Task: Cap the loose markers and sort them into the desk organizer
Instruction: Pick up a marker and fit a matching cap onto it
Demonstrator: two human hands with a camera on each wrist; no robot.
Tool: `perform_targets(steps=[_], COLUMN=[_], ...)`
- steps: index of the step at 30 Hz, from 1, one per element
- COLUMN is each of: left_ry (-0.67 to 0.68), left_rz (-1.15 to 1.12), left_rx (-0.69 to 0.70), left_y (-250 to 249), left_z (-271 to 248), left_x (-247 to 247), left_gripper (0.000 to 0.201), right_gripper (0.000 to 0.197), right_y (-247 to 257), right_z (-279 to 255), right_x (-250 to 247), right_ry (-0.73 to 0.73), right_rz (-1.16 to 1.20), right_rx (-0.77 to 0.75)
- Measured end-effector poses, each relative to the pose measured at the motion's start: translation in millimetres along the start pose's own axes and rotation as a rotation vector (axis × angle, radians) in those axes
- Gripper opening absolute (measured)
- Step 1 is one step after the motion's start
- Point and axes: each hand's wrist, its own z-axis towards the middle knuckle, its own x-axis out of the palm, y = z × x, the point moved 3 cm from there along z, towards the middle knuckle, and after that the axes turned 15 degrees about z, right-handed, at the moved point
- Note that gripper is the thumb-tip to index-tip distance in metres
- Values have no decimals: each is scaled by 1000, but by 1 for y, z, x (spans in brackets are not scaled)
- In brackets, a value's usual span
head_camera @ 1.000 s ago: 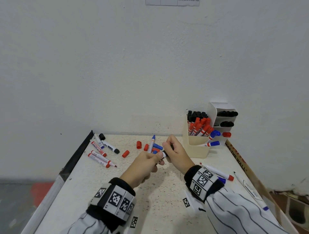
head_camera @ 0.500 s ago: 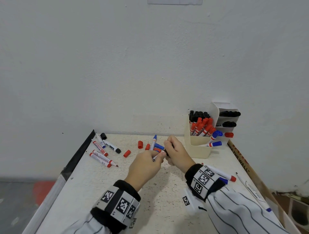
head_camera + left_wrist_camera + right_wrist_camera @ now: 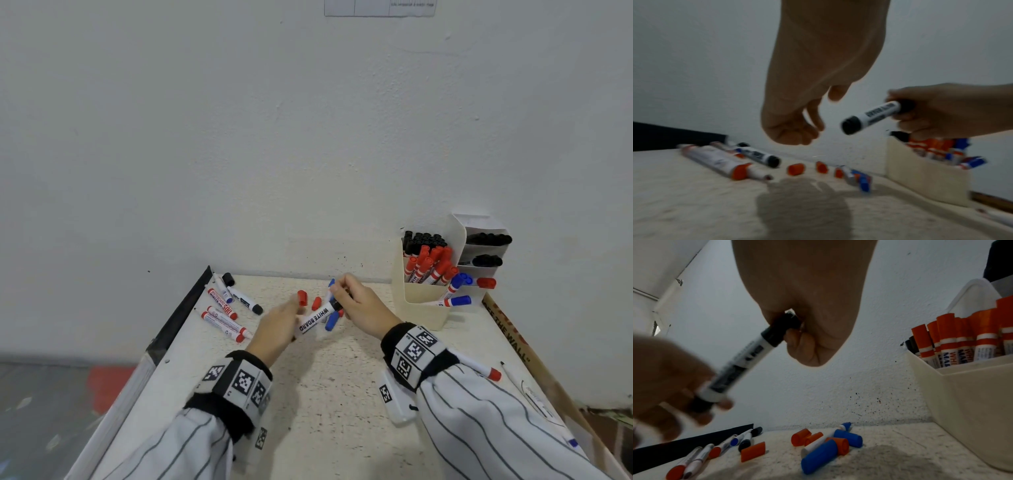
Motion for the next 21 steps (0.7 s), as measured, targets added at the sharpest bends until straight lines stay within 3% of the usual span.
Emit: perform_targets(steps=[2,5,8,12,16,21], left_ry=[-71,-33,-21,-114,-146,-21], left_rz=[140,542,745,786,815,832], left_rx=[-190,-447,-433,-404,-372,-303], left_y=[32,80,92,94,84,84], left_z=[11,23,25,22,24,35], left_x=[-15,-29,-31,-25,-14,-11], left_gripper=[26,48,42,33,44,36], right_gripper=[16,6,13,19,20,21], right_y=[2,2,7,23,34,36], right_z=[3,5,-2,-17,-34,-60], right_x=[-8,-29,-56,-99,-151,-203], right_ry=[-71,-220,-367,-571,-797,-1018], right_rz=[-5,13,-15,-77,-122,-268], right_rx=[-47,-117,-183,-299,-382,-466])
